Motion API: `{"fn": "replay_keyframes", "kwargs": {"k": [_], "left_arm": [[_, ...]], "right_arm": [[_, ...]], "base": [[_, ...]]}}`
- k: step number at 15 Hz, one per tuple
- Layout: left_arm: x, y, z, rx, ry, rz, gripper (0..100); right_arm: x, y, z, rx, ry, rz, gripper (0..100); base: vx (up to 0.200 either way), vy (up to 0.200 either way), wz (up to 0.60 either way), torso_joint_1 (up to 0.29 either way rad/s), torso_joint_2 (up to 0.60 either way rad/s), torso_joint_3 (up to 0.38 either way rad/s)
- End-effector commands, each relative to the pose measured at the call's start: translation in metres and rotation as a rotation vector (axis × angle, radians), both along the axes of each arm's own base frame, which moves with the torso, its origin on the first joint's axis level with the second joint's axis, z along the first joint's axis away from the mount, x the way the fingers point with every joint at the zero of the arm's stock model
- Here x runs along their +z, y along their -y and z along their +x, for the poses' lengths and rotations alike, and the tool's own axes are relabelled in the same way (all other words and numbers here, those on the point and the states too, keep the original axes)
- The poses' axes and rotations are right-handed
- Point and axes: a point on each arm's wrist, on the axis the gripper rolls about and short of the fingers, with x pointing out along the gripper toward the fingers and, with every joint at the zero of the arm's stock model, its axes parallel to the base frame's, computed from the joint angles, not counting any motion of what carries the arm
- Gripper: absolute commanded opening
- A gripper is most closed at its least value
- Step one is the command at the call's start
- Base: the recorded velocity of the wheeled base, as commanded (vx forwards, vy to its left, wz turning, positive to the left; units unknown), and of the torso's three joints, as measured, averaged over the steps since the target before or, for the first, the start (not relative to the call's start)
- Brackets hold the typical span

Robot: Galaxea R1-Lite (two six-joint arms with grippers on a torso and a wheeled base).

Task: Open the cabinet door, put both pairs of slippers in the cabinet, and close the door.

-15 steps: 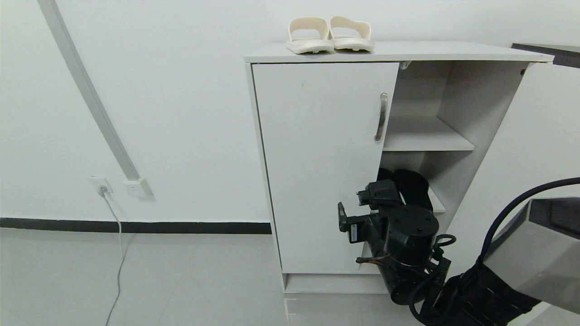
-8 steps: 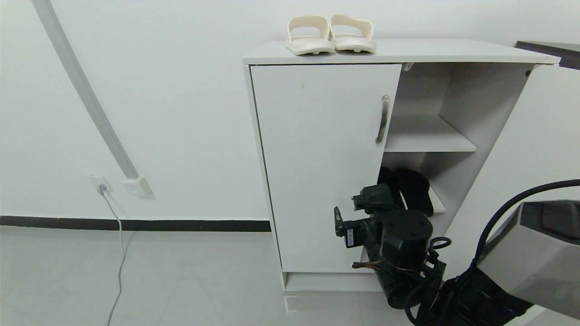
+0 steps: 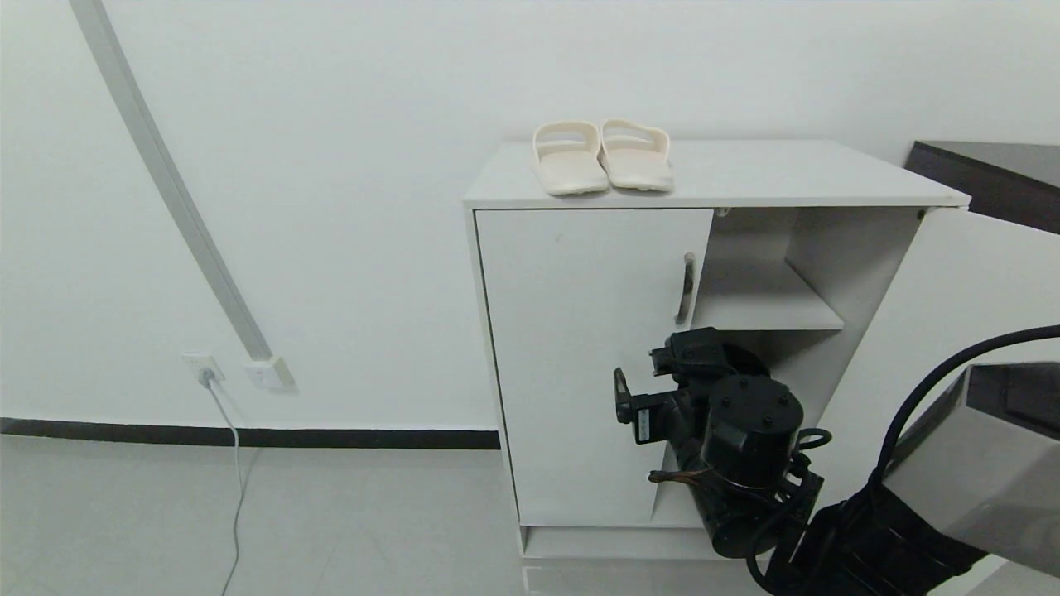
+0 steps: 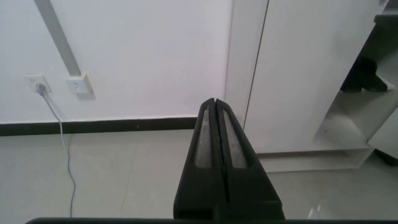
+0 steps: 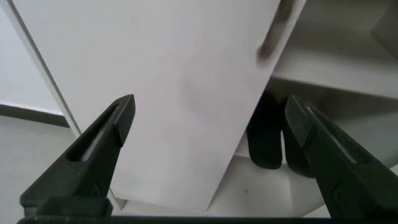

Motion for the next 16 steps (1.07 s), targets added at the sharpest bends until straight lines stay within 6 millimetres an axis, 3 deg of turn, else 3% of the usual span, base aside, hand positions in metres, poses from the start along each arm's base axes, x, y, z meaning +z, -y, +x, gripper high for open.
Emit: {"fn": "replay_keyframes", "kwargs": {"k": [1, 16], "left_arm": [[0.0001, 0.0000, 0.0000, 0.001, 0.001, 0.000, 0], [0.0001, 0.0000, 0.0000, 0.001, 0.001, 0.000, 0]], "right_arm": [[0.0034, 0.0014, -0.0008, -0.001, 0.007, 0.006, 100], [0.0035, 0.0030, -0.0008, -0.004, 0.006, 0.005, 100]], "base": [[0.000, 0.000, 0.00, 0.110, -0.45, -0.334], [0.000, 0.000, 0.00, 0.189, -0.50, -0.321]]}}
